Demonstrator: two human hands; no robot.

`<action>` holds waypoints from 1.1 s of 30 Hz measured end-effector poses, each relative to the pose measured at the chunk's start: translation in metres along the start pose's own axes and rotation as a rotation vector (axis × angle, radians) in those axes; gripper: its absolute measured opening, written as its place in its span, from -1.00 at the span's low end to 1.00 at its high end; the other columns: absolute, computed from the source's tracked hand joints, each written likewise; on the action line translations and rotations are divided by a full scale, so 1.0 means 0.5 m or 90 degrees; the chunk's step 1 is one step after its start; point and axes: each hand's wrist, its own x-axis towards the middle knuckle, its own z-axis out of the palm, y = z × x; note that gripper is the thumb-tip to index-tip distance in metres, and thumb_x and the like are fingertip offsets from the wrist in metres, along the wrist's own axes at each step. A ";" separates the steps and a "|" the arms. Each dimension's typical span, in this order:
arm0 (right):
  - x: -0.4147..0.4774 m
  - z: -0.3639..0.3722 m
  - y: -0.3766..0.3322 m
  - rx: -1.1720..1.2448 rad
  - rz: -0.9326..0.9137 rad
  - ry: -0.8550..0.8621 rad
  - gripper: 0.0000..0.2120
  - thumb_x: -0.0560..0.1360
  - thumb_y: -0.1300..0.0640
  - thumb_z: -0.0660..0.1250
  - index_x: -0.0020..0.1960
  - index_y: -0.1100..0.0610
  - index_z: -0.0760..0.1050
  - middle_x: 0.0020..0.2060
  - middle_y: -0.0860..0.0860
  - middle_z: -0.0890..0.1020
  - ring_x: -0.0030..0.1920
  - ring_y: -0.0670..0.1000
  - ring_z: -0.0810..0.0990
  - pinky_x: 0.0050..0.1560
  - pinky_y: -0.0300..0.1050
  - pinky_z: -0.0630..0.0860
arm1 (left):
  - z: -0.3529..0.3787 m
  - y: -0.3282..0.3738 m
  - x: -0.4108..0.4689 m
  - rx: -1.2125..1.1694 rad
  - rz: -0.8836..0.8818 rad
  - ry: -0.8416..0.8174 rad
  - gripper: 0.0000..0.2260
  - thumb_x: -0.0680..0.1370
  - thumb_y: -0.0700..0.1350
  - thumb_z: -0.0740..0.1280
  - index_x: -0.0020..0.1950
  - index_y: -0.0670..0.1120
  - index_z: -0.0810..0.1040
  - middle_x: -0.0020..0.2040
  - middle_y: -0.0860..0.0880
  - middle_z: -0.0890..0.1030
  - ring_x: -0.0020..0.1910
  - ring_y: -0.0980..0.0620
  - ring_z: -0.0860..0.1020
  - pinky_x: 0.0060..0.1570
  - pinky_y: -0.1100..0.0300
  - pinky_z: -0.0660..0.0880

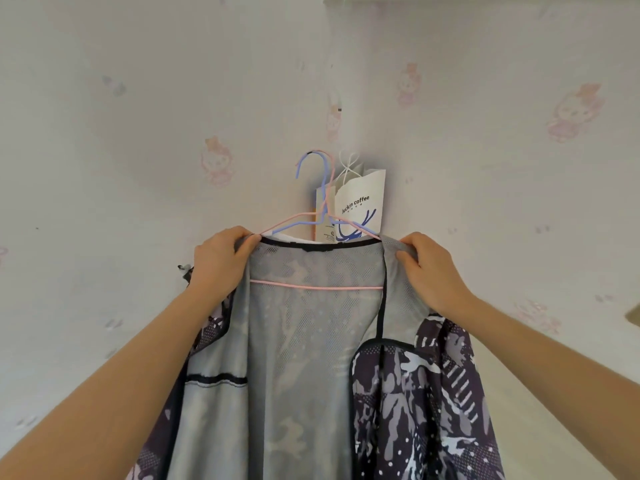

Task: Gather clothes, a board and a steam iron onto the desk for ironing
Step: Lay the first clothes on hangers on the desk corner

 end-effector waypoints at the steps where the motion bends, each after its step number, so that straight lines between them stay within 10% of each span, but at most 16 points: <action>1: 0.020 0.014 0.017 0.003 0.009 -0.006 -0.89 0.57 0.15 0.21 0.04 0.15 0.47 -0.07 0.00 0.54 -0.08 0.01 0.48 -0.05 -0.09 0.37 | 0.021 -0.006 0.018 0.007 -0.010 -0.007 -0.78 0.60 0.05 0.22 -0.10 -0.02 0.58 -0.21 0.04 0.58 -0.10 -0.09 0.55 0.08 -0.09 0.44; 18: 0.123 0.328 0.315 0.013 0.157 -0.210 -0.86 0.58 0.19 0.21 0.07 0.24 0.45 -0.07 0.09 0.55 -0.07 0.08 0.49 -0.12 -0.13 0.28 | 0.376 -0.182 0.090 0.041 -0.200 -0.156 -0.82 0.54 -0.06 0.33 0.09 -0.09 0.58 0.00 -0.10 0.65 0.03 -0.16 0.57 0.09 -0.07 0.49; 23: 0.120 0.378 0.352 0.019 0.167 -0.240 -0.88 0.58 0.21 0.21 0.05 0.23 0.48 -0.07 0.13 0.59 -0.07 0.11 0.52 -0.13 -0.14 0.30 | 0.400 -0.218 0.045 0.035 -0.241 -0.202 -0.49 0.47 -0.11 0.36 0.40 -0.05 0.36 0.27 -0.09 0.54 0.23 -0.17 0.49 0.22 -0.07 0.43; 33: 0.129 0.425 0.380 0.039 0.188 -0.257 -0.93 0.57 0.20 0.23 -0.09 0.11 0.38 -0.20 0.02 0.50 -0.18 0.03 0.44 -0.18 -0.12 0.28 | 0.422 -0.273 -0.033 0.132 -0.194 -0.105 -0.79 0.55 -0.26 0.31 0.17 -0.27 0.55 0.17 -0.22 0.58 0.13 -0.22 0.54 0.15 -0.02 0.46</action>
